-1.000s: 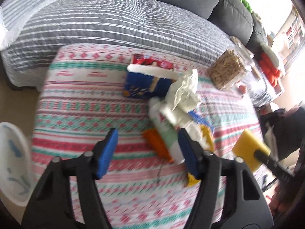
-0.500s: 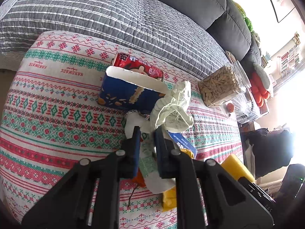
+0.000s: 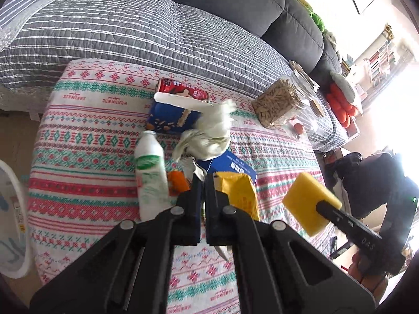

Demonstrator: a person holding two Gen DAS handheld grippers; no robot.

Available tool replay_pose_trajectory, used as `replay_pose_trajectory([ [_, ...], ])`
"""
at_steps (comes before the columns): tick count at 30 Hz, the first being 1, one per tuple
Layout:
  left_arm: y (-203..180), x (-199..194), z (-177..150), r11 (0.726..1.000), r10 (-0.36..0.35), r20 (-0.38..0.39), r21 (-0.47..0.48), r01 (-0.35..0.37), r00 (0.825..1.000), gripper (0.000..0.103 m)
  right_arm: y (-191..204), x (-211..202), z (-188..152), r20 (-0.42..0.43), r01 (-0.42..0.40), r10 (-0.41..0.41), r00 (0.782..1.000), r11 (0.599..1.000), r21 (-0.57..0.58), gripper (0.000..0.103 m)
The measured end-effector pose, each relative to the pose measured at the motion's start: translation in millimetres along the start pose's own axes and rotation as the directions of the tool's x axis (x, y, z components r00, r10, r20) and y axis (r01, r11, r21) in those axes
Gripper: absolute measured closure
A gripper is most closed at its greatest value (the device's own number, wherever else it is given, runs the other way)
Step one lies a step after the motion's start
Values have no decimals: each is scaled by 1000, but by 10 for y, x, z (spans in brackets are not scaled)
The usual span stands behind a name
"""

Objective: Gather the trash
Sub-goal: 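Grasp the crumpled receipt paper with the left gripper and lift it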

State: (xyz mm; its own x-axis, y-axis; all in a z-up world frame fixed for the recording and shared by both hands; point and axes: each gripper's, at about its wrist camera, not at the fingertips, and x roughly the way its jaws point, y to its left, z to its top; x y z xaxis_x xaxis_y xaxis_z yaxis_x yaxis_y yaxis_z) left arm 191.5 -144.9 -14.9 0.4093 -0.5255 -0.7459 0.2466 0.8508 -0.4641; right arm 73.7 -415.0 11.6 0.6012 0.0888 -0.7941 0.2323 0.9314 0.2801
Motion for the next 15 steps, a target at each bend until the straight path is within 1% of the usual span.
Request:
replay_pose_trajectory([
  [6, 192, -290, -172, 1000, -14, 13, -5, 14, 1000, 100, 282, -78, -86, 15, -24, 25, 1000, 998, -50, 72],
  [11, 344, -437, -327, 999, -43, -8, 4, 43, 999, 100, 520, -54, -154, 10, -40, 41, 999, 994, -103, 72],
  [15, 502, -487, -470, 1000, -24, -37, -8, 23, 999, 100, 671, 33, -227, -12, -44, 43, 999, 990, -136, 72],
])
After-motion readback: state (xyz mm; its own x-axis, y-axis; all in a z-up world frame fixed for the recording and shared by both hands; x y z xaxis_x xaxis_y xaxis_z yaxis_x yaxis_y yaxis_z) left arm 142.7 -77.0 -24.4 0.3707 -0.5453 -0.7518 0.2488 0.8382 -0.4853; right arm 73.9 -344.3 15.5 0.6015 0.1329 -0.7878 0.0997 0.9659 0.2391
